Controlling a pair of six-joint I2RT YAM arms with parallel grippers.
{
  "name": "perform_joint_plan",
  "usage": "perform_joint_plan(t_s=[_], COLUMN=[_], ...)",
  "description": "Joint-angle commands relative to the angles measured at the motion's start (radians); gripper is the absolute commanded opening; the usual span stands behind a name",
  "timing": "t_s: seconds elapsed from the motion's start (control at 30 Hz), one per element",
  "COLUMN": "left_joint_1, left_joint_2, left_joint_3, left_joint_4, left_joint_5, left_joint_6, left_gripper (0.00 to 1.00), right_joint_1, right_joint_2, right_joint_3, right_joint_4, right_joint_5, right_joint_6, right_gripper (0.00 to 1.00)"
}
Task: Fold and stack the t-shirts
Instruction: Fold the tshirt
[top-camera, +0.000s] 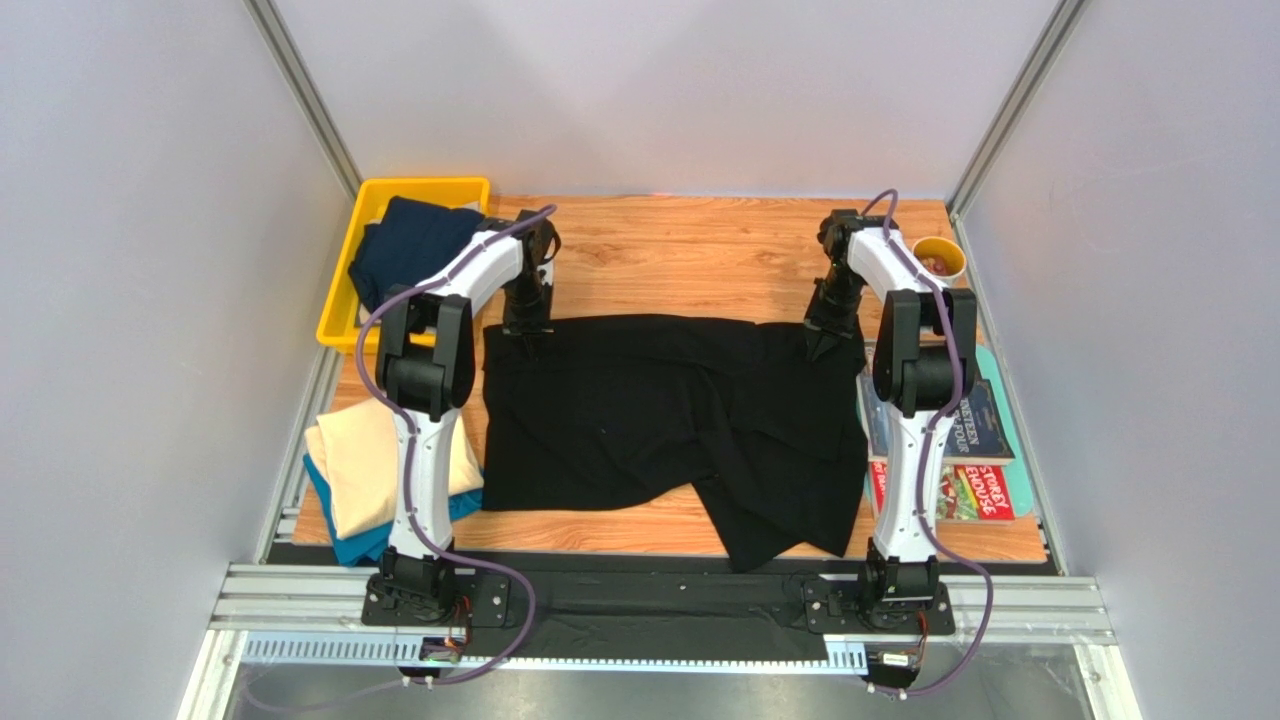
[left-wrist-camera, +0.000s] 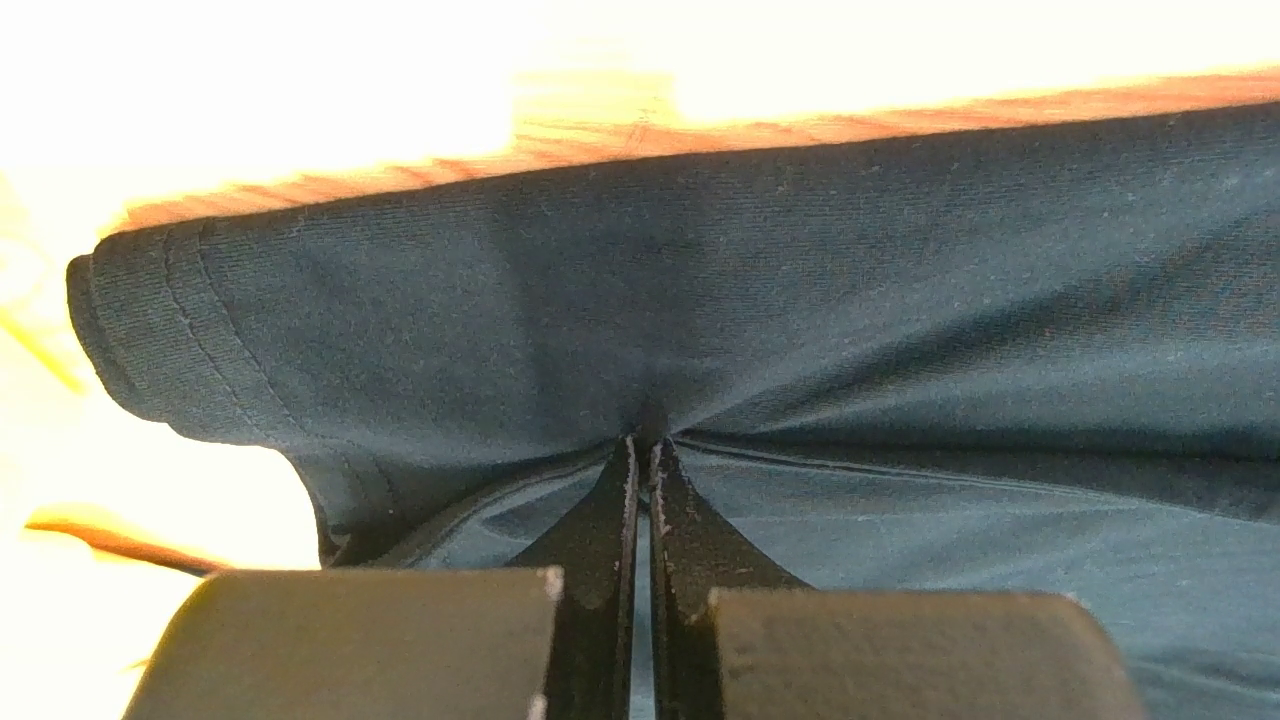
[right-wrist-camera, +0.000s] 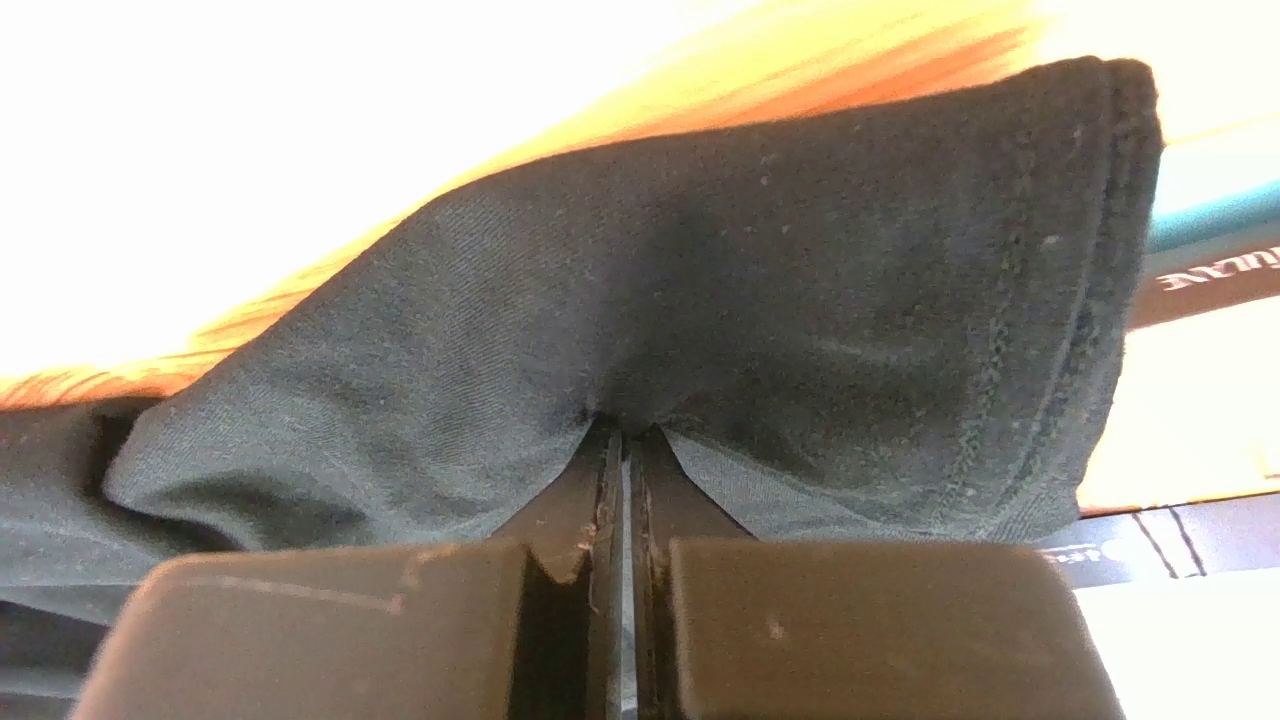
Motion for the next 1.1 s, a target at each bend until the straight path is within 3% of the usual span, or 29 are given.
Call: perform_joint_plan(t_s=[0.0,0.17,0.37,0.5,0.53,0.73,0.9,1.07], left_joint_1=[0.032,0.052,0.053,0.052,0.052,0.064,0.087,0.098], left_joint_2=[0.026,0.101,0.190,0.233,0.234,0.268,0.311,0.345], left_joint_3=[0.000,0.144,0.322,0.432,0.437,0.463,0.512,0.571], left_joint_4=[-0.015,-0.078,-0.133,-0.139,-0.132,-0.127,-0.110,-0.075], left_joint_5=[0.006,-0.003,0.048,0.140,0.138,0.080,0.098,0.132], left_joint_6=[-0.008,0.007,-0.045,-0.126,-0.132,-0.135,-0.149,-0.172], left_gripper=[0.00,0.00,0.25,0.29,0.34,0.36,0.36,0.36], right_joint_1=[-0.081,-0.101,-0.107,-0.112,-0.113,-0.124,-0.140,-0.147], right_joint_2=[0.022,0.051,0.106,0.164,0.174,0.266,0.319,0.316], right_joint_3=[-0.015,0.020,0.109,0.184,0.198,0.336,0.437,0.466], right_joint_4=[0.006,-0.002,-0.011,-0.013,-0.013,-0.008,0.003,0.096], right_joint_5=[0.043,0.034,-0.017,-0.020,-0.023,-0.043,-0.077,-0.132], right_joint_6=[0.031,0.032,0.045,0.049,0.054,0.075,0.111,0.115], right_gripper=[0.00,0.00,0.06,0.08,0.09,0.12,0.22,0.27])
